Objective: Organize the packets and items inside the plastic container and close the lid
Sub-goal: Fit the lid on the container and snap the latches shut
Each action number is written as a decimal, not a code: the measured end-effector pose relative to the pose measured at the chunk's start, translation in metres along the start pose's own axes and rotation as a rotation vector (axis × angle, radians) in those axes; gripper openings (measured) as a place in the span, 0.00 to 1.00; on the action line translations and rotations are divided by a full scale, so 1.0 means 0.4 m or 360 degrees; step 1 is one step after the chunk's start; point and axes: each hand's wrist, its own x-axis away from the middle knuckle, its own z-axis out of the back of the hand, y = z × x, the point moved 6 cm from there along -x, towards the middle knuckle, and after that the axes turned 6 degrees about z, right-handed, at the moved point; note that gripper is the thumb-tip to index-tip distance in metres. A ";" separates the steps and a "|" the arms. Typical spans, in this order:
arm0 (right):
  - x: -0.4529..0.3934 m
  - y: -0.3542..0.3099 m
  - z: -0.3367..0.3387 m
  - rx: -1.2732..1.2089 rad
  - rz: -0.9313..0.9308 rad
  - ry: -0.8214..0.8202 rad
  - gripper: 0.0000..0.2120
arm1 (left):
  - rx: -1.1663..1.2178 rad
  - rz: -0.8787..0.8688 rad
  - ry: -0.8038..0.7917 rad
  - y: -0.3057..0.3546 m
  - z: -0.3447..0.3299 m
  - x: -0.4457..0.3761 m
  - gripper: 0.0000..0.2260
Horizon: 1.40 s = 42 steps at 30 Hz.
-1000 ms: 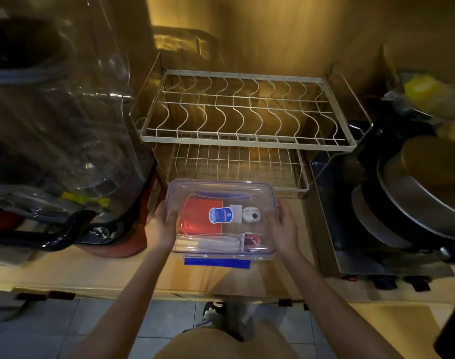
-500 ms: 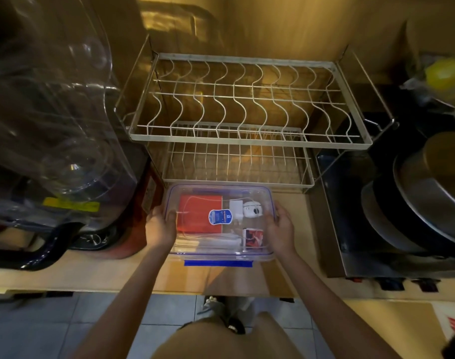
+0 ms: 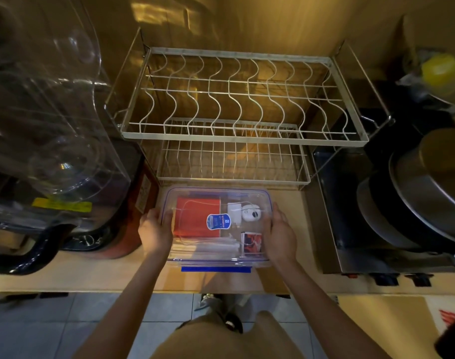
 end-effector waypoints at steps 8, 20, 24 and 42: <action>-0.012 -0.008 -0.004 0.0476 -0.0095 -0.0125 0.26 | -0.0092 -0.0006 0.0064 0.014 0.007 -0.005 0.16; -0.068 -0.099 0.019 0.0604 0.0267 -0.0078 0.25 | -0.0296 0.0002 -0.0199 0.008 -0.037 0.003 0.18; -0.132 -0.205 -0.035 0.0459 0.0724 -0.0362 0.16 | -0.0239 0.0042 -0.0186 0.006 -0.034 0.004 0.18; -0.244 -0.235 -0.169 0.0665 0.0688 -0.1123 0.35 | -0.0120 0.0116 -0.0170 -0.006 -0.036 0.000 0.15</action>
